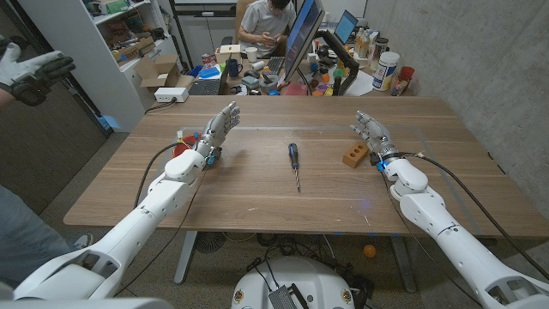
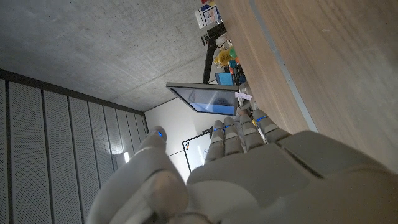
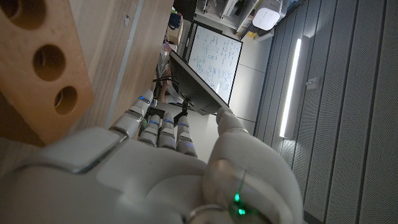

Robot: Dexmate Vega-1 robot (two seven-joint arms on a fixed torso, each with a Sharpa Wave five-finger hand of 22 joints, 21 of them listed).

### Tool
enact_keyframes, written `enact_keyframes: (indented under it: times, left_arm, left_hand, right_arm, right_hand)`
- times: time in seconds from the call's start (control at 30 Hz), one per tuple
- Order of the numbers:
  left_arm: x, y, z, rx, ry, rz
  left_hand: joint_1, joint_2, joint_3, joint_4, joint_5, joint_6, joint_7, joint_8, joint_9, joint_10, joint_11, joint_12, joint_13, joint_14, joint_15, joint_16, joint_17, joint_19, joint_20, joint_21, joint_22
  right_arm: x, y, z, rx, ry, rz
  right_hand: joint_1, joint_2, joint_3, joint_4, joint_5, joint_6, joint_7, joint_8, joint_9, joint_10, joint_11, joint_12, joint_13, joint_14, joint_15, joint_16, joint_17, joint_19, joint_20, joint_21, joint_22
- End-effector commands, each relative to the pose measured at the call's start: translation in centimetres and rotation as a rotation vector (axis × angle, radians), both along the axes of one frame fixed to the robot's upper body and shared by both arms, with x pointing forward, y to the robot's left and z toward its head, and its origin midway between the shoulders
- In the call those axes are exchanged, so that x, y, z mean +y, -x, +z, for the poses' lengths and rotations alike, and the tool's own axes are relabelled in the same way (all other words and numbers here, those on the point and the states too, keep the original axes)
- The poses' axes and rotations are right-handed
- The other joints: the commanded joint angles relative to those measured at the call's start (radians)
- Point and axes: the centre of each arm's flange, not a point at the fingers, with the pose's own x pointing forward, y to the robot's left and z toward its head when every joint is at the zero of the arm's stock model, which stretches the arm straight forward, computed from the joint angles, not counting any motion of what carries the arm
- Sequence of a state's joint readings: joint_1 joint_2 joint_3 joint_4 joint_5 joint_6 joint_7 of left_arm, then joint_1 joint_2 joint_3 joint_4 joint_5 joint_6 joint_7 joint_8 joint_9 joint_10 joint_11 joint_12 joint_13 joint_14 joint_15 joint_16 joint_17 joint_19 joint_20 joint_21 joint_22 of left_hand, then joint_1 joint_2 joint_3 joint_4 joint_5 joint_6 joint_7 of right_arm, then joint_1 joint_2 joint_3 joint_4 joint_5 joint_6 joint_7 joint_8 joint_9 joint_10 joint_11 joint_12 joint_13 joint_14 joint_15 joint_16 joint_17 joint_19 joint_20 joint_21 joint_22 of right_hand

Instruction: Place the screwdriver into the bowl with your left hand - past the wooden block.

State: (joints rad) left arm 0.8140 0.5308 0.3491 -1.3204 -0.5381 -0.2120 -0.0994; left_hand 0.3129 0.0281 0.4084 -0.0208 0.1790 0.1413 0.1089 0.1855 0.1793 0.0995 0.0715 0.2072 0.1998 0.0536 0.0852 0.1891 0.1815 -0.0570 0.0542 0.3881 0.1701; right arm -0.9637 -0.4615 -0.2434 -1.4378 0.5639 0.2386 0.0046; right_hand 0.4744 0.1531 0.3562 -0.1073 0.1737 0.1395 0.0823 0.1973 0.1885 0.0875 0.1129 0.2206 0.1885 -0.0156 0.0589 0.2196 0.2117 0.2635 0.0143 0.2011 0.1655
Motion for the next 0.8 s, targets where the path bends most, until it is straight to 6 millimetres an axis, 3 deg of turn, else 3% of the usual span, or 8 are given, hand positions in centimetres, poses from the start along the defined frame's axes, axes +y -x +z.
enact_keyframes:
  times: [0.03, 0.47, 0.8]
  left_arm:
    - [0.1, 0.6, 0.6, -0.006, -0.142, 0.009]
    - [0.9, 1.5, 1.9, -0.030, -0.269, 0.037]
    - [2.9, 3.2, 4.7, -0.099, -0.465, 0.113]
  left_hand:
    - [0.032, 0.006, 0.011, -0.026, 0.005, 0.014, 0.000, 0.010, 0.002, 0.009, 0.004, 0.007, 0.001, 0.007, 0.006, 0.007, 0.001, 0.007, -0.029, -0.007, 0.003]
    - [0.079, 0.020, 0.032, -0.062, 0.007, 0.018, 0.001, 0.011, 0.003, 0.008, 0.001, 0.006, 0.000, 0.007, 0.006, 0.005, 0.000, -0.001, -0.026, -0.025, 0.003]
    - [0.123, 0.027, 0.050, -0.097, 0.008, 0.012, -0.006, 0.010, 0.003, 0.001, 0.002, 0.004, 0.001, 0.005, 0.005, 0.004, 0.000, -0.012, -0.019, -0.044, 0.003]
  right_arm:
    - [-0.5, 1.7, 0.0, -0.031, -0.005, -0.046]
    - [-0.8, 3.1, -0.4, -0.056, -0.037, -0.083]
    - [-0.8, 3.9, -0.4, -0.071, -0.052, -0.103]
  right_hand:
    - [0.007, 0.000, 0.002, 0.000, 0.005, 0.006, -0.002, 0.005, 0.002, 0.006, 0.002, 0.002, 0.005, 0.002, 0.002, 0.006, 0.002, 0.011, 0.001, 0.003, 0.005]
    - [0.006, 0.001, 0.001, 0.000, 0.005, 0.012, -0.005, 0.006, 0.002, 0.012, 0.001, 0.001, 0.005, 0.008, 0.001, 0.007, 0.002, 0.013, 0.000, 0.002, 0.005]
    - [0.005, 0.001, 0.000, 0.000, 0.005, 0.014, -0.007, 0.006, 0.002, 0.014, 0.000, 0.000, 0.005, 0.009, 0.002, 0.007, 0.002, 0.014, 0.000, 0.001, 0.005]
